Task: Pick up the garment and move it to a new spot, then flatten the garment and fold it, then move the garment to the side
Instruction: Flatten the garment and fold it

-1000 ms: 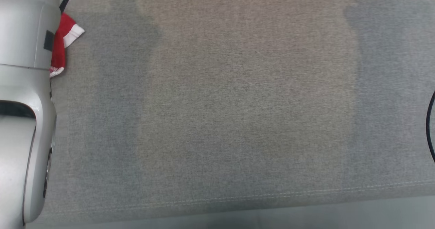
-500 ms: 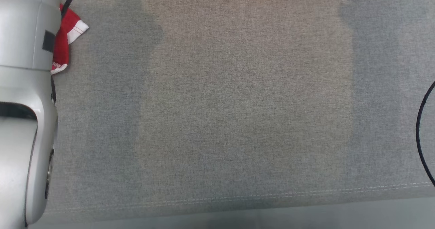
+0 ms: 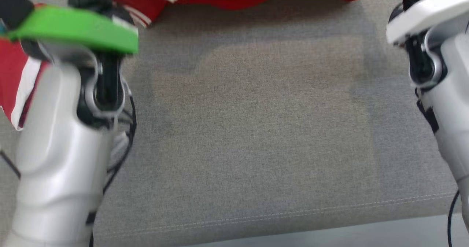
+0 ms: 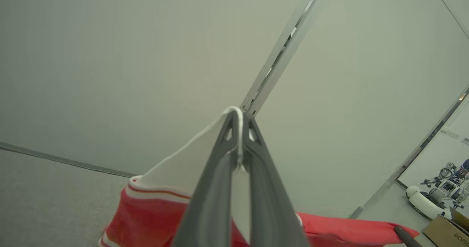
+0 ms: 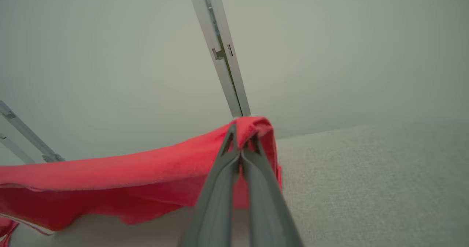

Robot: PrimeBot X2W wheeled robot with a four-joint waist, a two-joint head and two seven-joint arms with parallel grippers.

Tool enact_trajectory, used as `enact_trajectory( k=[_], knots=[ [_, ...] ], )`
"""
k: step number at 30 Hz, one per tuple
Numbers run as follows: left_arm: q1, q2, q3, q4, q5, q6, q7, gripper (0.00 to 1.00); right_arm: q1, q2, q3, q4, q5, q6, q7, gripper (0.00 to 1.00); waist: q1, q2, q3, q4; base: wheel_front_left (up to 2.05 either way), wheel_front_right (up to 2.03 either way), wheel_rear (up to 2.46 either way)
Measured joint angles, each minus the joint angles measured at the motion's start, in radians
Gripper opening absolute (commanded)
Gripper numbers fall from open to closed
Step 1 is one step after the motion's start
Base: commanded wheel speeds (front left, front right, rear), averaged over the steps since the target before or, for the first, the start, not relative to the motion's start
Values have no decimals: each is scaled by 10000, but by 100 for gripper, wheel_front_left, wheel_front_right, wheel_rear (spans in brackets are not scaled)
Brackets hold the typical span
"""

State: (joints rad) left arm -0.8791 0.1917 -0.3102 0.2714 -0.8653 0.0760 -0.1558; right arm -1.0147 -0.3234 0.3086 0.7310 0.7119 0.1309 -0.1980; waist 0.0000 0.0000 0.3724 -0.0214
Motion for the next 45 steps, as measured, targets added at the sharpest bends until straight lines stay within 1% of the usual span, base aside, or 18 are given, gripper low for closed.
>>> enact_trajectory(
  k=[2, 4, 7, 9, 10, 13, 17, 20, 22, 25, 31, 35, 39, 45],
  knots=[
    [1605, 236, -69, -1388, -71, 481, 284, 0, 975, -232, 178, -518, 430, 0, 73, 0, 0, 0, -248, -49, 0, 0, 0],
    [3194, 391, -138, -2483, -211, 953, 562, 0, 1883, -384, 192, -913, 851, 0, 77, 0, 0, 0, -498, -91, 0, 0, 0],
    [5221, 535, -198, -3726, -380, 1478, 669, 0, 3209, -420, 123, -1363, 1336, 0, 29, 0, -1, 0, -875, -146, 0, 0, 0],
    [6265, 594, -198, -4243, -481, 1708, 614, 0, 4016, -416, 59, -1605, 1453, 0, -63, 0, -1, 0, -1111, -178, 0, 0, 0],
    [6265, 594, -198, -4243, -481, 1708, 614, 0, 4016, -416, 59, -1605, 1453, 0, -63, 0, -1, 0, -1111, -178, 0, 0, 0],
    [7631, 625, -245, -4675, -642, 1858, 464, 0, 5100, -382, -169, -1927, 1676, 0, -151, 0, -1, 0, -1439, -219, 0, 0, 0],
    [9008, 725, -291, -4888, -744, 1919, 267, 0, 6380, -360, -616, -2274, 1676, 2, -244, 0, -1, 0, -1847, -254, 0, 0, 0],
    [9821, 788, -316, -4911, -907, 1965, 228, 0, 7217, -280, -1028, -2497, 1546, 4, -324, 0, -1, 0, -2138, -263, 0, 0, 0],
    [10404, 1001, -426, -4895, -930, 1985, 330, 0, 7975, -136, -1434, -2740, 1260, 8, -326, 0, -1, 0, -2398, -256, 0, 0, 0],
    [10813, 1064, -514, -4869, -934, 2061, 407, 0, 8612, 153, -1797, -3045, 1026, 8, -222, 0, -1, 0, -2594, -242, 0, 0, 0],
    [11211, 1035, -631, -4753, -955, 2167, 341, 0, 9435, 619, -2362, -3501, 180, 8, 311, 0, -1, 0, -2695, -229, 0, 0, 0],
    [11233, 888, -759, -4671, -959, 2240, 370, 0, 9635, 917, -2692, -3785, -311, 6, 633, 0, -1, 0, -2689, -235, 0, 0, 0],
    [11280, 844, -917, -4652, -959, 2449, 616, 0, 9727, 1139, -2993, -3983, -648, 6, 1034, 0, -1, 0, -2709, -228, 0, 0, 0],
    [11347, 844, -1062, -4581, -959, 2499, 732, 0, 9822, 1384, -3317, -4238, -1016, 6, 1425, 0, -1, 0, -2776, -236, 0, 0, 0]
  ],
)
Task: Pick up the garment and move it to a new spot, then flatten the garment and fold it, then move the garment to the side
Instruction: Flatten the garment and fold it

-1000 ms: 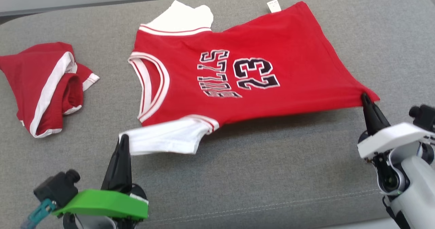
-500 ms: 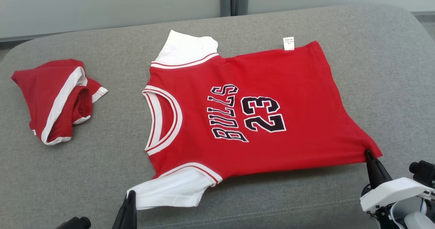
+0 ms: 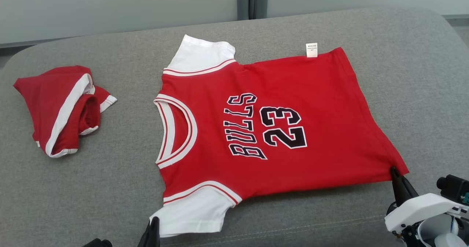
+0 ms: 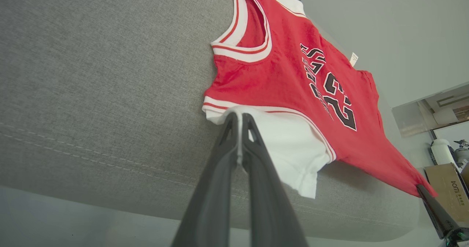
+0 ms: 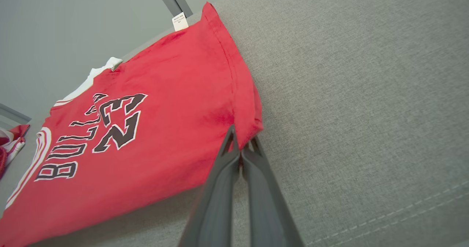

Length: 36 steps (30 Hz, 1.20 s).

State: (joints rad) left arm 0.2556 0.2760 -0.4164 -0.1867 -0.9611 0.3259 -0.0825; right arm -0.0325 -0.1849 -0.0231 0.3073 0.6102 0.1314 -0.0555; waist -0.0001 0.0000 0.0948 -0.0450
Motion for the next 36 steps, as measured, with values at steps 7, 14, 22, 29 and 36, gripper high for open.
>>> enact_trajectory(
  k=[7, 14, 22, 29, 36],
  knots=[
    [-80, -123, 44, -19, -146, 21, 35, 0, 47, 221, -146, -69, -165, 0, 332, 0, 0, 0, -39, -38, 0, 0, 0],
    [-566, -454, 234, -17, -397, -58, -31, 0, -184, 520, -324, 238, 211, 0, 813, 0, 0, 0, -32, -127, 0, 0, 0],
    [-1186, -765, 408, -138, -665, -107, -46, 0, -755, 489, -516, 280, 838, -4, 1638, 0, 0, 0, 114, -212, 0, 0, 0],
    [-2477, -1016, 366, 303, -675, -159, 167, 0, -1846, 516, -1248, 677, 796, -6, 2656, 0, 0, 0, 390, -260, 0, 0, 0],
    [-4103, -1271, 395, 1755, -470, -324, 173, 0, -3280, 644, -1655, 1569, -140, -8, 3595, 0, 0, 0, 803, -270, 0, 0, 0]
  ],
)
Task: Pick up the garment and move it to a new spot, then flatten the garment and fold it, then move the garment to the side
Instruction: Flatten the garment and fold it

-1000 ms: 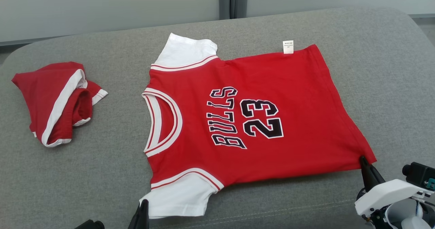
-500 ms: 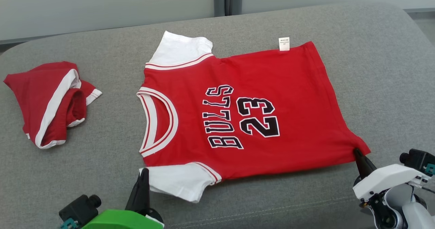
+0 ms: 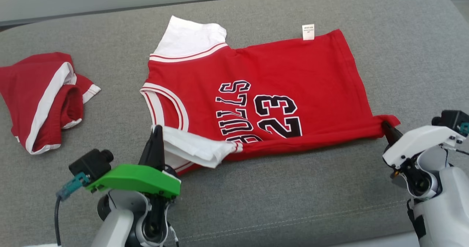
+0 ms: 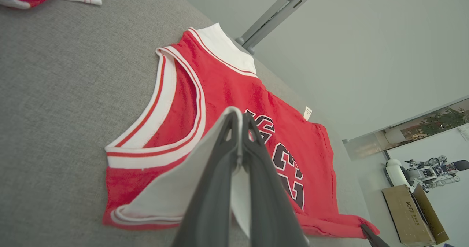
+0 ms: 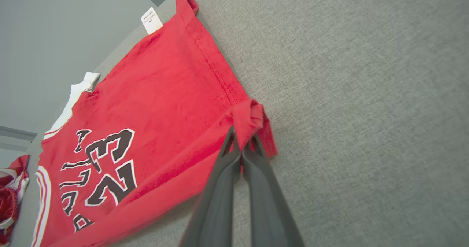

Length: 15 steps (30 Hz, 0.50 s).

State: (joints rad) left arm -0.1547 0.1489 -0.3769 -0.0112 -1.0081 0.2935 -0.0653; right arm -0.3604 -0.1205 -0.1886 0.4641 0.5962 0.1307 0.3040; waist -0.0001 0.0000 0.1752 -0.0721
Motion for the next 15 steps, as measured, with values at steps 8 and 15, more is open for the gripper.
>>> enact_trajectory(
  k=[8, 15],
  knots=[
    [-1713, -27, 307, 1522, 255, -297, -418, 0, -1352, 186, 196, 564, -742, 0, 585, 0, 1, 0, 639, 18, 0, 0, 0],
    [-2346, -90, 249, 2483, 414, -479, -579, 0, -1937, 307, 247, 951, -1080, 0, 640, 0, 1, 0, 979, 29, 0, 0, 0]
  ],
)
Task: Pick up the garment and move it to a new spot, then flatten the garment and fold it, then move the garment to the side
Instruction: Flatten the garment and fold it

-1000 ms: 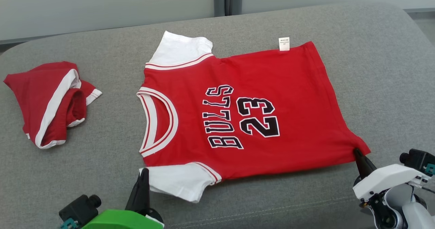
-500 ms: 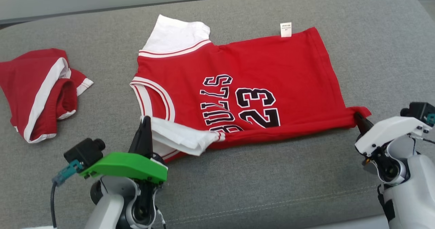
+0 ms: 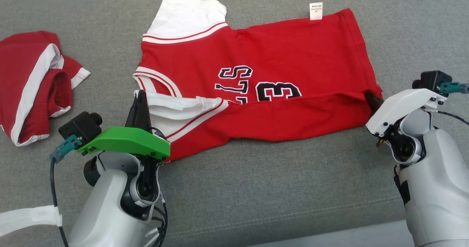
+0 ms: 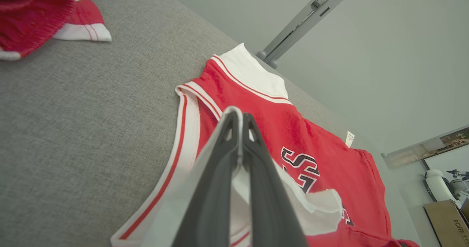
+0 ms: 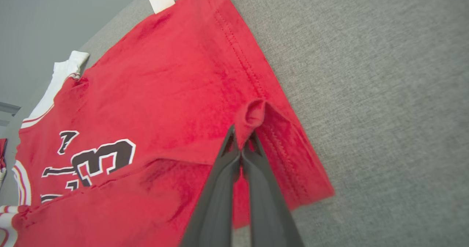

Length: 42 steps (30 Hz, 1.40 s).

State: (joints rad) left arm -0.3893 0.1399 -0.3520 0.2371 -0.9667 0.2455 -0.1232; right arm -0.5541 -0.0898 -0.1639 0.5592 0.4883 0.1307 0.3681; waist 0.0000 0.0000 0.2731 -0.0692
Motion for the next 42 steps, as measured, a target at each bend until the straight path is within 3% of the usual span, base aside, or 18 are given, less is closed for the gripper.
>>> enact_trajectory(
  k=[1, 2, 3, 4, 5, 6, 8, 9, 14, 16, 24, 32, 42],
  knots=[
    [-73, 2, 13, 138, 29, -25, -29, 0, -108, 13, 12, 67, -29, 0, -4, 0, 0, 0, 40, -2, 0, 0, 0],
    [-142, -6, 23, 253, 29, -56, -81, 0, -198, 27, 36, 130, -71, 0, -13, 14, 0, 0, 72, -7, 0, 0, 0],
    [-194, -13, 38, 341, 29, -94, -107, 0, -294, 42, 50, 207, -86, 0, -40, 41, 0, 0, 97, -16, 0, 0, 0],
    [-239, -25, 46, 449, 29, -123, -117, 0, -374, 50, 69, 268, -104, 0, -102, 86, 0, 0, 113, -29, 0, 0, 0],
    [-279, -36, 40, 554, 29, -125, -151, 0, -452, 52, 105, 301, -121, 0, -184, 100, 0, 0, 126, -39, 0, 0, 0],
    [-315, -48, 33, 625, 31, -132, -180, 0, -523, 52, 142, 297, -100, 0, -293, 100, 0, 0, 136, -44, 0, 0, 0],
    [-357, -40, 21, 732, 75, -136, -188, 93, -666, 81, 198, 316, -13, 0, -458, 100, 0, 0, 134, -51, 0, 0, 0],
    [-364, -31, 17, 752, 90, -144, -188, 100, -707, 82, 247, 305, 33, 0, -523, 100, 0, 0, 127, -56, 0, 0, 0],
    [-382, 94, -44, 650, 184, -178, -184, 100, -770, 33, 437, 203, 242, 0, -708, 100, 0, 0, 32, -68, 0, 0, 0],
    [-383, 113, -52, 439, 178, -384, -211, 100, -847, 13, 474, 81, 364, 0, -880, 100, 0, 0, -18, -80, 0, 0, 0],
    [-63, 364, -230, -313, 190, -324, -6, 100, -662, -497, 564, -491, 477, 0, -1645, 100, 0, 0, -281, -103, 0, 0, 0],
    [1891, 568, -213, -1047, -198, 86, 178, 100, 1056, -732, -10, -1243, 851, 0, -2100, 100, 0, 0, -543, -62, 0, 0, 0],
    [3281, 151, -184, -955, -976, 683, 654, 100, 2573, -63, -420, -1814, 1170, 0, -2201, 100, 0, 0, -706, -252, 0, 0, 0]
  ],
)
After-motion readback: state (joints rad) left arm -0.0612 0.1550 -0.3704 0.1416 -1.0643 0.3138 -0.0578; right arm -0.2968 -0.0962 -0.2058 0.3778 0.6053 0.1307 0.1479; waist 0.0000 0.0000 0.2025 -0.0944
